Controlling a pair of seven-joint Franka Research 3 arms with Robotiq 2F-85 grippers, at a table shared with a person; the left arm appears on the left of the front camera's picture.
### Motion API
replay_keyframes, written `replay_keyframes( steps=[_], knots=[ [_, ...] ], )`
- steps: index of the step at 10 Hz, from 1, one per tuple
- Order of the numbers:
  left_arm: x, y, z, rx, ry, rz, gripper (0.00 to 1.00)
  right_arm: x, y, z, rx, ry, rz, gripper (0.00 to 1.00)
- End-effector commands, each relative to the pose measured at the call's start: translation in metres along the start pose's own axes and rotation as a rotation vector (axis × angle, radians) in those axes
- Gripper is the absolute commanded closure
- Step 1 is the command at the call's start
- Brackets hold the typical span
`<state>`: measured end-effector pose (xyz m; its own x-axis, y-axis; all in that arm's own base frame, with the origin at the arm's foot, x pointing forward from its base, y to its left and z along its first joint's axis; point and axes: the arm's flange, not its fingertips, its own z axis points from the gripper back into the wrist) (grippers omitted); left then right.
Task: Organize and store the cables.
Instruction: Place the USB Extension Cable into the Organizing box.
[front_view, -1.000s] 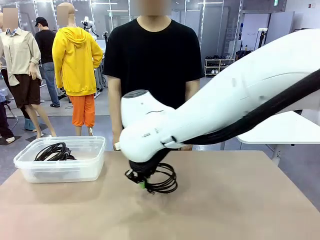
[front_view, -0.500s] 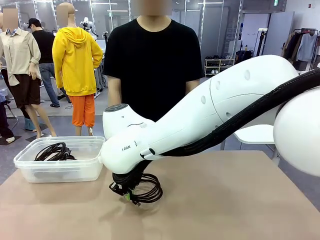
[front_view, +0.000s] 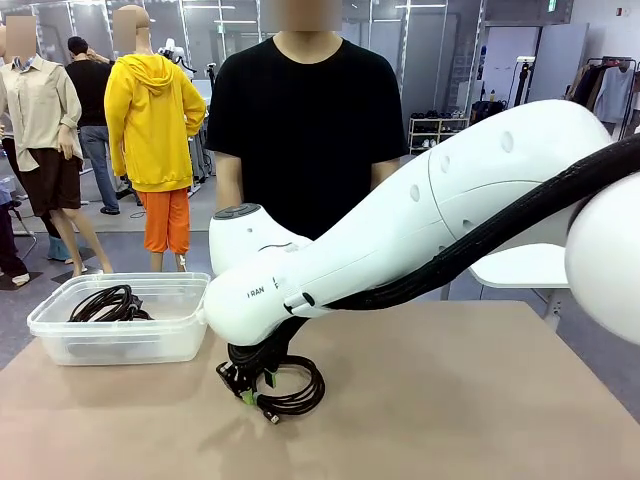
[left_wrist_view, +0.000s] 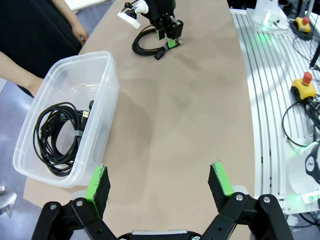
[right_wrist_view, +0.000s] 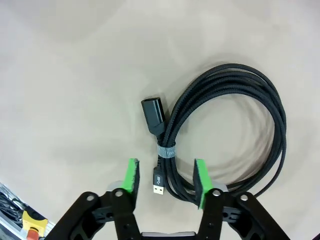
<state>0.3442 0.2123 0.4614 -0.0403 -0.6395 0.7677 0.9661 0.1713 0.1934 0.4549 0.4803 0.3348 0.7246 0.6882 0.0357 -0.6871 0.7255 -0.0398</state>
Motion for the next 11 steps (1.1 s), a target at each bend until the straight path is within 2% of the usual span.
replay_keyframes(
  steps=[1,2,3,5,6,7,8,11],
  knots=[
    [0.001,-0.003,-0.001,0.011,-0.027,-0.022,0.00,-0.025,-0.014,0.010,0.028,-0.045,-0.003,0.00],
    [0.001,-0.003,-0.001,0.011,-0.027,-0.022,0.00,-0.035,-0.022,0.017,0.039,-0.075,-0.010,0.10],
    [0.001,-0.003,-0.001,0.011,-0.027,-0.022,0.00,-0.053,-0.036,0.029,0.042,-0.121,0.007,0.00],
    [0.001,-0.003,-0.001,0.011,-0.027,-0.022,0.00,-0.099,-0.069,0.053,0.135,-0.211,0.096,0.00],
    [0.001,-0.003,-0.001,0.011,-0.027,-0.022,0.00,-0.133,-0.092,0.073,0.115,-0.295,0.119,0.00],
    [0.001,-0.003,-0.001,0.011,-0.027,-0.022,0.00,-0.154,-0.107,0.083,0.115,-0.332,0.164,0.00],
    [0.001,-0.003,-0.001,0.011,-0.027,-0.022,0.00,-0.190,-0.137,0.095,0.129,-0.389,0.166,0.00],
    [0.001,-0.003,-0.001,0.011,-0.027,-0.022,0.00,-0.280,-0.225,0.108,0.184,-0.461,0.146,0.00]
  ],
)
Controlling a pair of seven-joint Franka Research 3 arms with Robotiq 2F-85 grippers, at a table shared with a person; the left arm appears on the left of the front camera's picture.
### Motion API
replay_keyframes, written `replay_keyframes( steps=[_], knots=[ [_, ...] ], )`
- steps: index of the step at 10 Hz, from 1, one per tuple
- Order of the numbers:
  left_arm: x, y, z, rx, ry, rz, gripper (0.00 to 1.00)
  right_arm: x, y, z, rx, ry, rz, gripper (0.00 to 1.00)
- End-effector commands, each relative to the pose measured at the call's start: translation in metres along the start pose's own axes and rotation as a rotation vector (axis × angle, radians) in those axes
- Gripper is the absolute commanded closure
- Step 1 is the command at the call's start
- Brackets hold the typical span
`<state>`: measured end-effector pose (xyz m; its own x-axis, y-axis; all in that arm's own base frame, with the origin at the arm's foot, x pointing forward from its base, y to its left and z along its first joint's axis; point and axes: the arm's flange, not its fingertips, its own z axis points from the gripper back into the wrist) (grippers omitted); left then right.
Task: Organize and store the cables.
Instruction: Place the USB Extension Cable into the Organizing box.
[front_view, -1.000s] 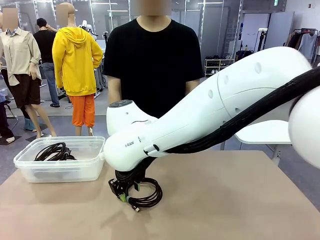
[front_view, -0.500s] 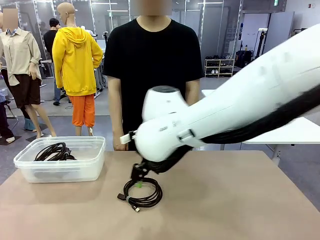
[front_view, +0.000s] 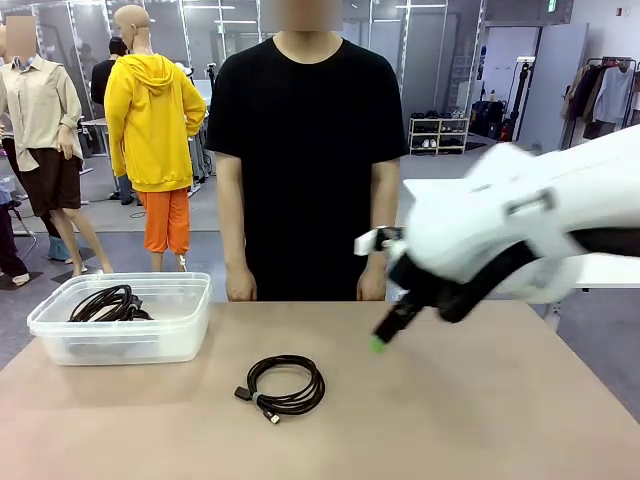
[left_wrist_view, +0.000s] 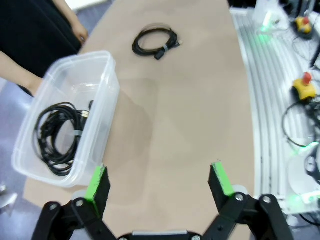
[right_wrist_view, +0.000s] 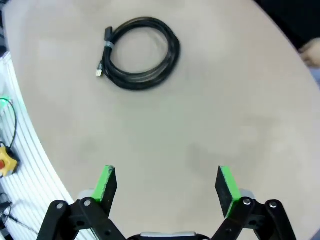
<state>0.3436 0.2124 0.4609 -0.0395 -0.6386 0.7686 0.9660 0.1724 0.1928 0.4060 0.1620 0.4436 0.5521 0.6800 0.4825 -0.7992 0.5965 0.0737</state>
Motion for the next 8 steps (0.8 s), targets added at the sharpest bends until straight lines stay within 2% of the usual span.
replay_keyframes(
  steps=[1,4,7,8],
  knots=[
    [0.001,-0.003,-0.001,0.011,-0.026,-0.023,0.00,-0.054,-0.037,0.031,0.030,-0.026,0.010,0.00],
    [0.001,-0.003,-0.001,0.011,-0.026,-0.023,0.00,-0.153,-0.098,0.079,0.102,-0.220,0.050,0.00],
    [0.001,-0.003,-0.001,0.011,-0.026,-0.023,0.00,-0.245,-0.148,0.100,0.093,-0.414,0.145,0.00],
    [0.001,-0.003,-0.001,0.011,-0.026,-0.023,0.00,-0.276,-0.152,0.106,0.216,-0.531,0.270,0.00]
  ],
)
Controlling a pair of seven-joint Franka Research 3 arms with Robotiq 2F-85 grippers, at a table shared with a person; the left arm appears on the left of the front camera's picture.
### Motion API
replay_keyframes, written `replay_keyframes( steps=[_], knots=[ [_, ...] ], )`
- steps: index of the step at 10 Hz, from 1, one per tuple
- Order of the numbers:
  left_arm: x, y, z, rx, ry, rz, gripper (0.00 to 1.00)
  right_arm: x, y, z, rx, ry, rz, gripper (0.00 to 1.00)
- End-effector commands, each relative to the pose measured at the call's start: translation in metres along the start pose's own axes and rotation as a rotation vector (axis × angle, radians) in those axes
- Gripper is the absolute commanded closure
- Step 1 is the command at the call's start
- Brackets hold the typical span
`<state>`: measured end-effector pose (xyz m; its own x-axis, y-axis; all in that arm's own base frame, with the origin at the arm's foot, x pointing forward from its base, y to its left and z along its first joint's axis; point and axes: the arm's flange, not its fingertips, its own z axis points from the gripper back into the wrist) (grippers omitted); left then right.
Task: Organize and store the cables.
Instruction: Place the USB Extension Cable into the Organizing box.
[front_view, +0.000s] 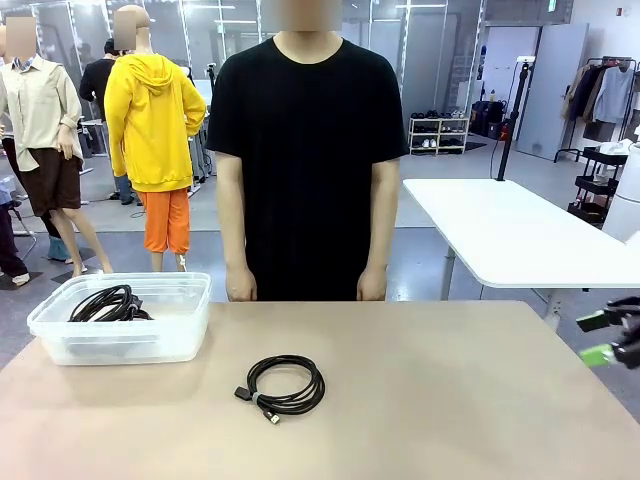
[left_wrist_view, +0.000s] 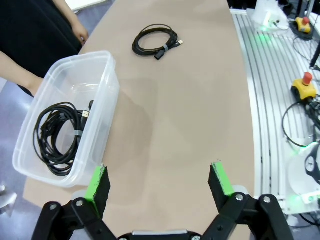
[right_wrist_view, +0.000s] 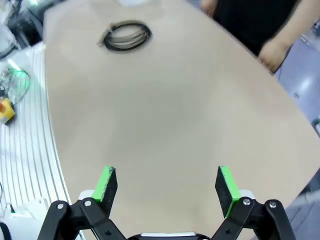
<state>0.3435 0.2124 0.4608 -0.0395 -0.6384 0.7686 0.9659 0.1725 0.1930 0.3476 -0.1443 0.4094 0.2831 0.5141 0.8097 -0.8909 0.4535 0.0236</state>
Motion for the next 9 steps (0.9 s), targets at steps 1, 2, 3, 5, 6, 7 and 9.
replay_keyframes(
  steps=[1,2,3,5,6,7,9],
  knots=[
    [0.002,-0.003,-0.001,0.011,-0.026,-0.023,0.00,-0.042,-0.012,0.015,0.130,-0.113,0.075,0.00],
    [0.002,-0.003,-0.001,0.011,-0.026,-0.023,0.00,-0.059,-0.009,0.027,0.116,-0.137,0.088,0.00],
    [0.002,-0.003,-0.001,0.011,-0.026,-0.023,0.00,-0.073,-0.005,0.038,0.107,-0.219,0.112,0.00],
    [0.000,0.000,0.000,0.000,0.000,0.000,0.00,-0.062,0.012,0.033,0.090,-0.172,0.096,0.00],
    [0.019,0.003,-0.014,-0.007,0.013,-0.003,0.00,-0.062,0.012,0.033,0.090,-0.172,0.096,0.00],
    [0.042,0.004,-0.031,-0.011,0.028,0.015,0.00,-0.062,0.012,0.033,0.090,-0.172,0.096,0.00],
    [0.090,0.002,-0.070,-0.053,-0.016,-0.044,0.00,-0.062,0.012,0.033,0.090,-0.172,0.096,0.00]
  ],
)
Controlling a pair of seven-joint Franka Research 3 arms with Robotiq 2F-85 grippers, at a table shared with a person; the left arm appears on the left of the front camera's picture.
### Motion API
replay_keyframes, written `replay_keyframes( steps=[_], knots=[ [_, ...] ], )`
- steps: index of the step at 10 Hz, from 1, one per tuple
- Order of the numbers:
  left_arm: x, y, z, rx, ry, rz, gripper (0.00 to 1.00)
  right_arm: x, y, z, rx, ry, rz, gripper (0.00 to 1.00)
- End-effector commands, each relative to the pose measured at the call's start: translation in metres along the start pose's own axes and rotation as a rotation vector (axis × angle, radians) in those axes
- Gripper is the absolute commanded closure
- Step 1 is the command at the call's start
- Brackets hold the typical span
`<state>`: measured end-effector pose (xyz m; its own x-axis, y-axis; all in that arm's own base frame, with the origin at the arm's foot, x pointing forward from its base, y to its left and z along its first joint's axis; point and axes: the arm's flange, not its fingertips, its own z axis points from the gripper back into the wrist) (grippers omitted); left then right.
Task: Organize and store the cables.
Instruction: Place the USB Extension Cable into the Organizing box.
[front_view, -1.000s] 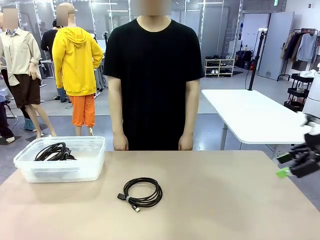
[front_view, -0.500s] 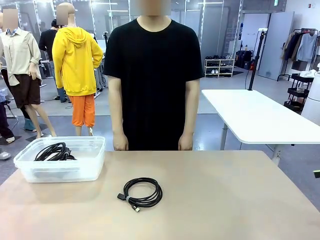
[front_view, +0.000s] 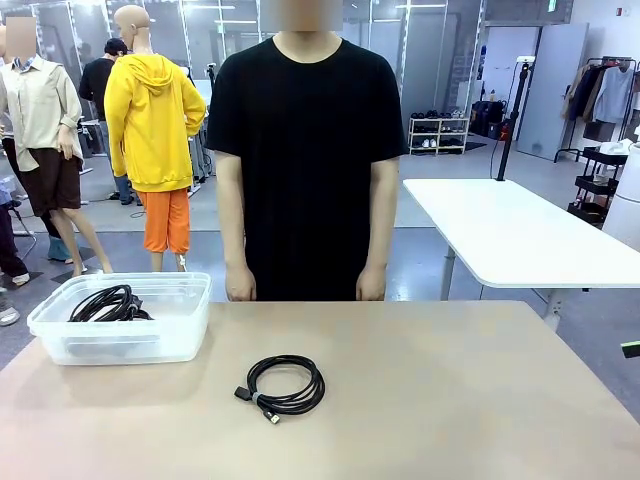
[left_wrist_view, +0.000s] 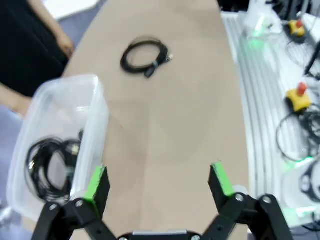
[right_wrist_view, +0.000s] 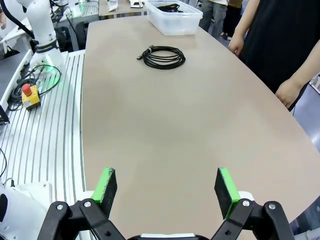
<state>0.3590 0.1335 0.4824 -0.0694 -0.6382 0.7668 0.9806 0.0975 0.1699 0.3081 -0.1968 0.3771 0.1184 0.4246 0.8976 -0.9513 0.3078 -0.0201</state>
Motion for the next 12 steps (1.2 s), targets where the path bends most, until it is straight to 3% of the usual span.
replay_keyframes(
  steps=[1,2,3,4,7,9,12],
  knots=[
    [0.044,-0.001,-0.043,-0.016,-0.013,-0.041,0.00,0.003,0.001,-0.001,-0.025,-0.001,-0.021,0.00],
    [0.065,-0.001,-0.070,-0.011,-0.005,-0.001,0.00,0.003,0.001,-0.001,-0.025,-0.001,-0.021,0.00],
    [0.086,-0.004,-0.096,0.011,0.093,-0.017,0.00,0.003,0.001,-0.001,-0.025,-0.001,-0.021,0.00],
    [0.109,-0.003,-0.127,0.014,0.119,0.019,0.00,0.003,0.001,-0.001,-0.025,-0.001,-0.021,0.00],
    [0.163,0.011,-0.205,-0.082,0.298,0.018,0.00,0.003,0.001,-0.001,-0.025,-0.001,-0.021,0.00],
    [0.180,0.026,-0.263,-0.128,0.377,-0.006,0.00,0.003,0.001,-0.001,-0.025,-0.001,-0.021,0.00],
    [0.185,0.026,-0.312,-0.036,0.377,-0.009,0.00,0.003,0.001,-0.001,-0.025,-0.001,-0.021,0.00]
  ],
)
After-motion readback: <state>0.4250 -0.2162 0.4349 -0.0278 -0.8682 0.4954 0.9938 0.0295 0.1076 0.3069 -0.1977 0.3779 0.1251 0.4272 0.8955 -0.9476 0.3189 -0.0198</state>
